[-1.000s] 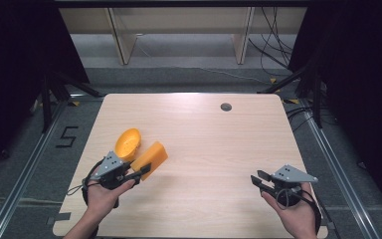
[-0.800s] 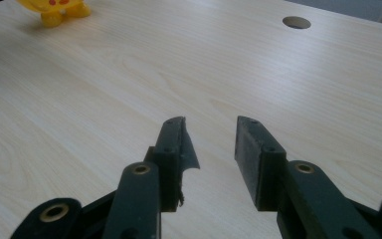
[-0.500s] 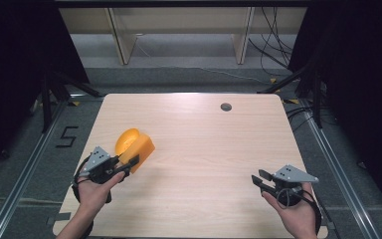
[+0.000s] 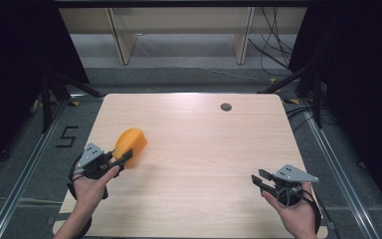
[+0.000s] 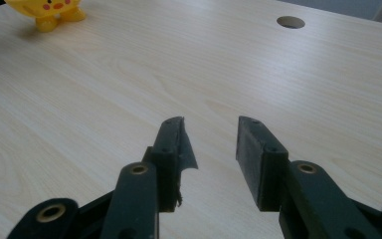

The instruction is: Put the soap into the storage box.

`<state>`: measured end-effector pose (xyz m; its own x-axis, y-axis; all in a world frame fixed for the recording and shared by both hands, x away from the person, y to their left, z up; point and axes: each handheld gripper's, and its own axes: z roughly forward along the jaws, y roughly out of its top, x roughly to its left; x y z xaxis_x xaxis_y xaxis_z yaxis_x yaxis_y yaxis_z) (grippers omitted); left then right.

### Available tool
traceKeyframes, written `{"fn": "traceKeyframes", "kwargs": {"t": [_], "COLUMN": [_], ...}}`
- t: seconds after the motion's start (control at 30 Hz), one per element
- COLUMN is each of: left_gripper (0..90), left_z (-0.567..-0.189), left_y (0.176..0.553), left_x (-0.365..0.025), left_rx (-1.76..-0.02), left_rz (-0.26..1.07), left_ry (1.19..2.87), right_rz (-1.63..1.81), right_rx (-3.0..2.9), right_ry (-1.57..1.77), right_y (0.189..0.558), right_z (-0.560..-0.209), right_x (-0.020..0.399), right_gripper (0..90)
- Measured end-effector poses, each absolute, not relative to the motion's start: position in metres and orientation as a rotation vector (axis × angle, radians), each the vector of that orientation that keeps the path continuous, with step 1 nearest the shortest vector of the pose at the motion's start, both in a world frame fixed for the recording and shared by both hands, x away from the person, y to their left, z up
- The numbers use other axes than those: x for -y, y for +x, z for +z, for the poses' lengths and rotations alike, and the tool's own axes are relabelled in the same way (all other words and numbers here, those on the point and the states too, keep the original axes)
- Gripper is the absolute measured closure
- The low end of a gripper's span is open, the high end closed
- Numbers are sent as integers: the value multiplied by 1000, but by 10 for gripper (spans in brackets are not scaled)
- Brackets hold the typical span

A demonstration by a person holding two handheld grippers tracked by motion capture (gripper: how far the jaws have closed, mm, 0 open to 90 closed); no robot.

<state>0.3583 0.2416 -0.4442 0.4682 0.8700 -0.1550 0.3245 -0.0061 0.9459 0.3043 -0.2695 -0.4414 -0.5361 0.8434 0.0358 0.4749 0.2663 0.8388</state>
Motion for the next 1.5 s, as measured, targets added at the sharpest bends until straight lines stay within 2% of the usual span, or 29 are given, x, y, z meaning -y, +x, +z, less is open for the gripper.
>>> {"fn": "traceKeyframes", "kwargs": {"t": [0.57, 1.13, 1.5], "left_gripper": [603, 603, 603], "left_z": [-442, -468, -477], "left_y": [377, 407, 411], "left_x": [-254, -236, -229], "left_rx": [-1205, -1337, -1373], "left_rz": [721, 891, 919], "left_ry": [1501, 1487, 1483], "right_rz": [1194, 1176, 1163], "right_rx": [-2136, -2158, -2174], "right_ry": [1207, 1181, 1190], "right_y": [304, 307, 307], "right_z": [-443, -446, -447], "right_x": [268, 268, 267], "right_gripper": [626, 620, 616]}}
